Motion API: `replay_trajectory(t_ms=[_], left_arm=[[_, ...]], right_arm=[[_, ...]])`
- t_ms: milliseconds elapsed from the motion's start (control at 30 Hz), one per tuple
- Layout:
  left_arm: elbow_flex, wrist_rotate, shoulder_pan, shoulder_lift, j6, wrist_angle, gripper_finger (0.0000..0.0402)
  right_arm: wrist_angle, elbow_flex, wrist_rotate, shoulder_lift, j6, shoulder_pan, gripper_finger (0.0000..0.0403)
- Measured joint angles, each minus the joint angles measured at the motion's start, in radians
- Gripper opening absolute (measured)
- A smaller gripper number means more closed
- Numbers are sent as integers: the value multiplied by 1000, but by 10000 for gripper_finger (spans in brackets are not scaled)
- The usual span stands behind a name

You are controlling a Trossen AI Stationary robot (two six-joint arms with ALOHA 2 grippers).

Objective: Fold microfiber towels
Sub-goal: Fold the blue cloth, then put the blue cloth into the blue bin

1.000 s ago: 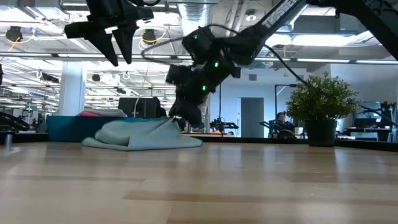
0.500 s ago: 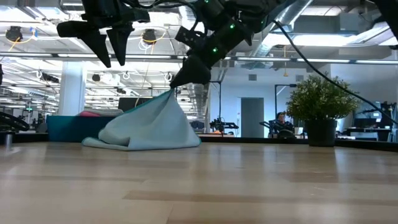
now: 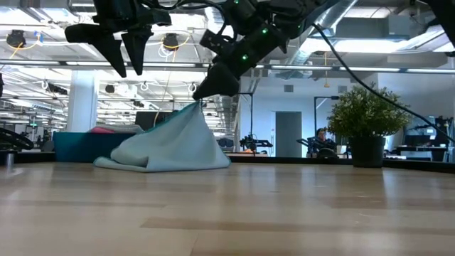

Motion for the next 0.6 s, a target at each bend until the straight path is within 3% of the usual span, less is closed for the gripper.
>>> replay_trajectory(t_ms=[333, 600], left_arm=[[0, 12, 0, 0, 1, 0, 149], [-73, 207, 0, 0, -114, 34, 149]], right_arm=[[-10, 0, 3, 0, 7, -6, 193], [-256, -1, -18, -138, 154, 2, 225]])
